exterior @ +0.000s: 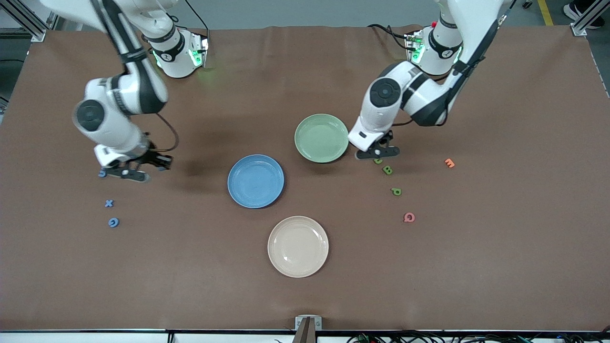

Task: Sort letters by color into matching plates
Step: 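Carry the blue a and green Z to matching plates with both grippers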

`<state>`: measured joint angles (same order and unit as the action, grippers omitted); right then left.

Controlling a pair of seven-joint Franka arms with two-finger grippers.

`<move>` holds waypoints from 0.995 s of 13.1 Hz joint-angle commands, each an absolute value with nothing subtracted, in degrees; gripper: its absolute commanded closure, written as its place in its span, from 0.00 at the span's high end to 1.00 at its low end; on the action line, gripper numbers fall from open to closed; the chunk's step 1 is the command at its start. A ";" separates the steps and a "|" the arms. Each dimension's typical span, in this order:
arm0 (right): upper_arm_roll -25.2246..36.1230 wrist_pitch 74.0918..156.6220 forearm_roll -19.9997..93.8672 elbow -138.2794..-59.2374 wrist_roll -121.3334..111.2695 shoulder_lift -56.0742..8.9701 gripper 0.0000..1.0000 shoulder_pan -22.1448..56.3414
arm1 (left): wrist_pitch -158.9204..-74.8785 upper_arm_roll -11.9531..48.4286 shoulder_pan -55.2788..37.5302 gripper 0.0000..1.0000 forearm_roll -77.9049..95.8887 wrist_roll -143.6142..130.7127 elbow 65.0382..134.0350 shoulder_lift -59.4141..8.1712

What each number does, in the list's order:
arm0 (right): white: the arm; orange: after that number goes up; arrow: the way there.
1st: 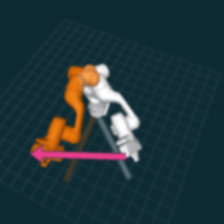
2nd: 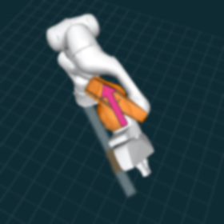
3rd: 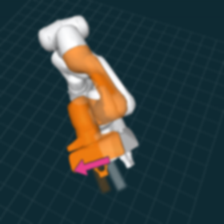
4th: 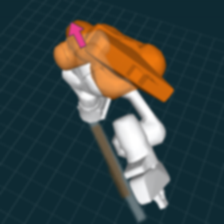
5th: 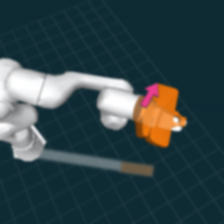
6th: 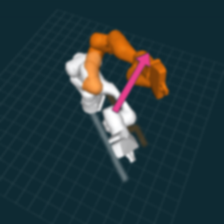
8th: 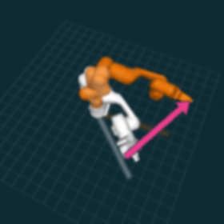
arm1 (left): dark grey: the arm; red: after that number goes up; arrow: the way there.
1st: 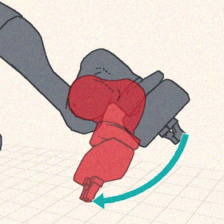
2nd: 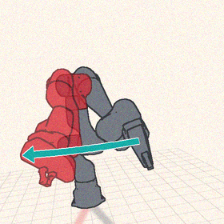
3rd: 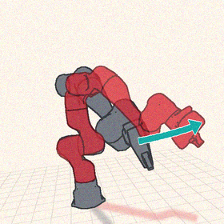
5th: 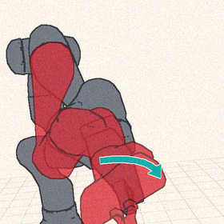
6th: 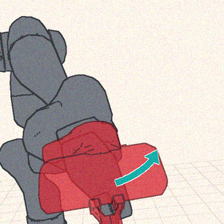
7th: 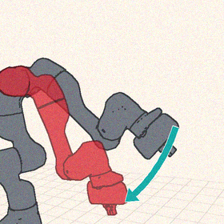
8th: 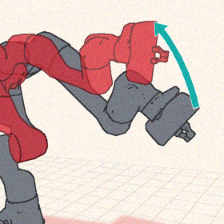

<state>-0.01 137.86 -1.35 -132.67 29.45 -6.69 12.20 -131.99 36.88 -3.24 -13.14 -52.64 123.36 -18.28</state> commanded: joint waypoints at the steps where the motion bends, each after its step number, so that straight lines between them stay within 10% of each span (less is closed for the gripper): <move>1: 0.97 137.46 -1.32 -125.80 47.66 -11.93 0.00 23.87 | -133.85 39.19 -3.60 0.26 -13.62 -56.85 123.22 -20.91; 7: 1.05 141.22 -0.88 -111.45 65.73 -27.58 0.04 34.10 | -137.54 39.20 -10.36 0.26 -13.89 -63.45 122.78 -24.17; 8: 1.05 141.94 -0.88 -111.01 65.74 -28.82 0.31 34.10 | -138.59 39.20 -11.24 0.26 -13.97 -64.50 122.78 -24.78; 9: 1.05 142.03 -0.88 -110.48 65.74 -29.61 0.83 34.10 | -138.86 39.11 -12.03 0.26 -14.15 -65.38 122.78 -24.96; 10: 1.05 141.94 -0.97 -110.30 65.66 -29.88 1.00 34.19 | -138.95 39.11 -12.74 0.26 -14.32 -66.35 122.61 -25.66; 13: 1.23 141.33 -1.67 -111.00 61.38 -29.53 1.00 32.70 | -139.22 38.85 -15.20 0.27 -14.50 -67.58 120.95 -28.03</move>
